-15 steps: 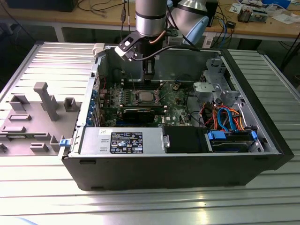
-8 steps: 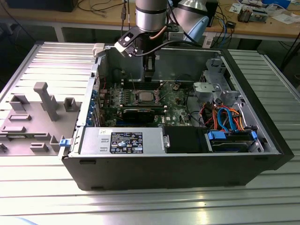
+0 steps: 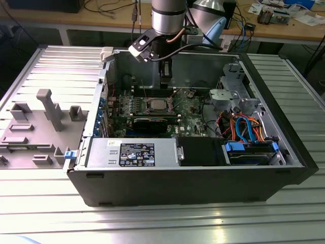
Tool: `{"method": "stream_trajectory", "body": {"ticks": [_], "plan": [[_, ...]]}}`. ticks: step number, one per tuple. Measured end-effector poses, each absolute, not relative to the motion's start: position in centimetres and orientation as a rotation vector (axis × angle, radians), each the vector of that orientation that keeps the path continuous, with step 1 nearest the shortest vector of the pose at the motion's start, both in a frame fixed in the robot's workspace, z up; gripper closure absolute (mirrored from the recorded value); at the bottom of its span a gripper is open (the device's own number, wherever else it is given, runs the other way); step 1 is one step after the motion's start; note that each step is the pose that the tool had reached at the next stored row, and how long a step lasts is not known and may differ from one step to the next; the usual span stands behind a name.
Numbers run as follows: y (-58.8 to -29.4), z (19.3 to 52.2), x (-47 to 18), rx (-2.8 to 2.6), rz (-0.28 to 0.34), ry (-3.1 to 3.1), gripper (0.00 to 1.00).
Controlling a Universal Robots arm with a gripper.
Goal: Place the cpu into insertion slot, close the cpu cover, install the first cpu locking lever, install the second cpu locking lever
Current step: 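Close the cpu cover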
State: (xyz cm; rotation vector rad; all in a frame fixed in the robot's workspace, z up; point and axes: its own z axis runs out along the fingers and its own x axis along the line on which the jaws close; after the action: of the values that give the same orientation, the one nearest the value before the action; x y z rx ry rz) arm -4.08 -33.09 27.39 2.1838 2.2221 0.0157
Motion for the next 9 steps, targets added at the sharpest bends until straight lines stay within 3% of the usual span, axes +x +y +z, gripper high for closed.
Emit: {"method": "stream_trajectory", "body": {"ticks": [9], "plan": [[-33.09, 27.39, -3.43, 2.184, 0.016, 2.222, 0.89]]}}
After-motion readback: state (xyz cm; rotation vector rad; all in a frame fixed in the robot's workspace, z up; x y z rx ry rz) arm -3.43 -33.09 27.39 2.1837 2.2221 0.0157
